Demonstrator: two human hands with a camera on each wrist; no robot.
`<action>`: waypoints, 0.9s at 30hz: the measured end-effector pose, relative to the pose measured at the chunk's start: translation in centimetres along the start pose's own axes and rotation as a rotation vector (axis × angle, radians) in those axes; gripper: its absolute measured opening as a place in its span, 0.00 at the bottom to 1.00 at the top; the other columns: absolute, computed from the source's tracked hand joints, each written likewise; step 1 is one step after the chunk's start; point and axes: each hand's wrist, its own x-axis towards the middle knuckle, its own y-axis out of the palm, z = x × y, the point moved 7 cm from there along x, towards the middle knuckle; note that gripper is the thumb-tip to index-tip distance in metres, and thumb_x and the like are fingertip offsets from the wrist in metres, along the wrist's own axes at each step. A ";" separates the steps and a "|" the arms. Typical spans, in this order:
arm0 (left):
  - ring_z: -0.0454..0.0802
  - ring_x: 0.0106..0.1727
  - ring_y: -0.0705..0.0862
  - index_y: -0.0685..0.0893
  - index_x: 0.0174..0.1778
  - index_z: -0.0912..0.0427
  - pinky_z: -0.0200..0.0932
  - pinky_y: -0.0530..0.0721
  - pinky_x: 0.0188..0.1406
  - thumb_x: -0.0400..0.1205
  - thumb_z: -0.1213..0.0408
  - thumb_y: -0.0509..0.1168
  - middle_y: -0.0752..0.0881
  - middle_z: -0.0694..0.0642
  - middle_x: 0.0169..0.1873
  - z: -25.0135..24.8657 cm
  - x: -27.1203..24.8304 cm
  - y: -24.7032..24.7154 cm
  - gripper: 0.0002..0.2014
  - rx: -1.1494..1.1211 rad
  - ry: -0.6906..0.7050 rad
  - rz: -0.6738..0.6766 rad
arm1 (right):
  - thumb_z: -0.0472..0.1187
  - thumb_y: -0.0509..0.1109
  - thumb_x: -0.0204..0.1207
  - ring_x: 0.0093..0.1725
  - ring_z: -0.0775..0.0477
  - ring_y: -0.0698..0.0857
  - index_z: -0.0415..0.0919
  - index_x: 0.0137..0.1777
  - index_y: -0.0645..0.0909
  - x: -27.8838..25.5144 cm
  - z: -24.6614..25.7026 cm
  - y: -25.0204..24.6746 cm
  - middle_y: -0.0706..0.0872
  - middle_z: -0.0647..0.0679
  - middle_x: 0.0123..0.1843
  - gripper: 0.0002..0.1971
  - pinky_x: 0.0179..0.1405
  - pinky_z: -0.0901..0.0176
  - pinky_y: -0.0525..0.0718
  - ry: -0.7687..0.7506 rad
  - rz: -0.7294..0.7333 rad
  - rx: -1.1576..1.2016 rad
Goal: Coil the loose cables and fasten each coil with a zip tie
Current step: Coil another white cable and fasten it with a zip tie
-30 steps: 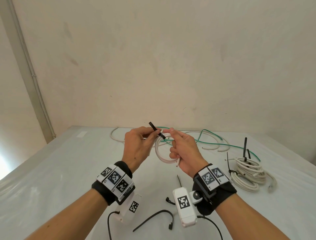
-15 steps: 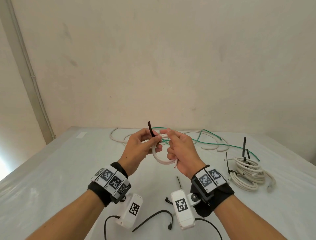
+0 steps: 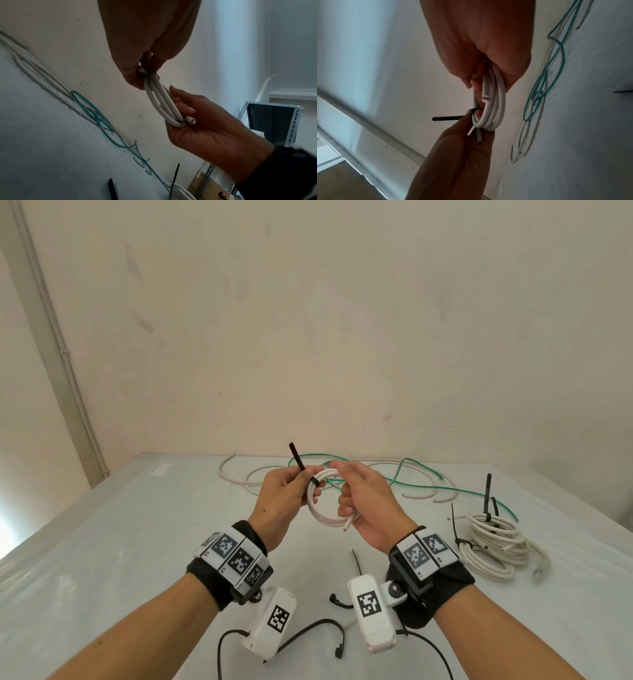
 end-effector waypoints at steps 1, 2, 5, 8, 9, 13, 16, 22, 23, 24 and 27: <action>0.48 0.35 0.82 0.92 0.55 0.66 0.41 0.86 0.44 0.92 0.67 0.61 0.89 0.61 0.39 0.1 0.0 0.0 0.13 0.020 0.000 -0.012 | 0.40 0.67 0.89 0.22 0.55 0.63 0.35 0.66 0.85 0.1 -0.1 -0.1 0.66 0.53 0.24 0.12 0.18 0.64 0.69 -0.002 -0.009 -0.004; 0.48 0.34 0.82 0.92 0.54 0.65 0.42 0.85 0.44 0.92 0.67 0.61 0.90 0.60 0.38 0.2 0.0 0.0 0.13 0.046 0.010 -0.031 | 0.40 0.69 0.88 0.22 0.55 0.63 0.35 0.66 0.85 0.1 -0.1 -0.2 0.67 0.53 0.25 0.12 0.18 0.64 0.68 -0.006 -0.017 -0.005; 0.51 0.37 0.87 0.93 0.50 0.57 0.50 0.86 0.46 0.92 0.62 0.61 0.92 0.56 0.38 -0.3 0.1 -0.1 0.14 0.309 0.161 -0.112 | 0.40 0.72 0.86 0.21 0.55 0.63 0.33 0.62 0.85 0.2 -0.2 -0.4 0.66 0.53 0.24 0.11 0.17 0.64 0.67 -0.041 -0.058 -0.041; 0.38 0.50 0.85 0.94 0.51 0.55 0.37 0.83 0.53 0.90 0.60 0.66 0.86 0.51 0.50 -1.4 -0.1 -0.1 0.11 0.520 0.344 -0.172 | 0.41 0.73 0.86 0.19 0.55 0.64 0.35 0.57 0.87 0.2 0.0 -0.6 0.66 0.55 0.22 0.09 0.17 0.64 0.68 -0.086 -0.115 -0.125; 0.35 0.52 0.84 0.95 0.51 0.56 0.31 0.81 0.52 0.89 0.60 0.67 0.84 0.51 0.51 -1.7 -0.2 -0.2 0.10 0.521 0.381 -0.186 | 0.41 0.73 0.86 0.19 0.54 0.65 0.36 0.56 0.87 0.2 0.2 -0.7 0.66 0.55 0.21 0.08 0.18 0.64 0.68 -0.099 -0.126 -0.147; 0.39 0.47 0.86 0.95 0.56 0.54 0.28 0.81 0.47 0.85 0.65 0.73 0.87 0.49 0.46 -2.6 -1.0 -0.5 0.07 0.421 0.494 -0.241 | 0.42 0.74 0.85 0.20 0.53 0.66 0.39 0.53 0.88 0.4 0.8 -0.7 0.67 0.53 0.24 0.07 0.18 0.64 0.69 -0.137 -0.138 -0.216; 0.43 0.43 0.86 0.95 0.57 0.53 0.31 0.80 0.44 0.84 0.66 0.74 0.88 0.52 0.41 -2.9 -1.2 -0.8 0.09 0.448 0.533 -0.255 | 0.44 0.75 0.84 0.24 0.51 0.67 0.40 0.51 0.89 0.6 1.0 -0.7 0.68 0.52 0.26 0.07 0.19 0.63 0.70 -0.161 -0.155 -0.261; 0.45 0.41 0.90 0.96 0.53 0.53 0.44 0.88 0.50 0.84 0.62 0.75 0.92 0.50 0.38 -2.4 -1.4 -1.3 0.06 0.434 0.496 -0.297 | 0.44 0.75 0.84 0.22 0.52 0.66 0.41 0.51 0.90 0.2 0.0 -0.8 0.68 0.52 0.23 0.07 0.18 0.63 0.70 -0.180 -0.182 -0.243; 0.46 0.41 0.90 0.96 0.53 0.53 0.47 0.89 0.51 0.84 0.62 0.74 0.93 0.50 0.39 -2.1 -1.4 -1.4 0.06 0.418 0.477 -0.308 | 0.43 0.75 0.84 0.21 0.52 0.66 0.40 0.52 0.89 0.2 -0.3 -0.8 0.69 0.51 0.24 0.07 0.18 0.62 0.69 -0.173 -0.180 -0.226; 0.48 0.42 0.91 0.96 0.53 0.53 0.49 0.89 0.52 0.84 0.62 0.74 0.93 0.51 0.39 -1.8 -1.4 -1.5 0.06 0.401 0.464 -0.315 | 0.43 0.74 0.84 0.20 0.53 0.65 0.39 0.54 0.89 0.1 -0.5 -0.7 0.70 0.50 0.25 0.07 0.18 0.62 0.69 -0.160 -0.168 -0.194; 0.50 0.42 0.91 0.96 0.52 0.52 0.52 0.90 0.50 0.85 0.64 0.73 0.93 0.51 0.40 -1.4 -1.6 -1.4 0.06 0.388 0.479 -0.317 | 0.40 0.73 0.86 0.20 0.54 0.61 0.33 0.59 0.86 -0.1 -0.8 -0.5 0.65 0.51 0.26 0.10 0.18 0.64 0.64 -0.104 -0.112 -0.042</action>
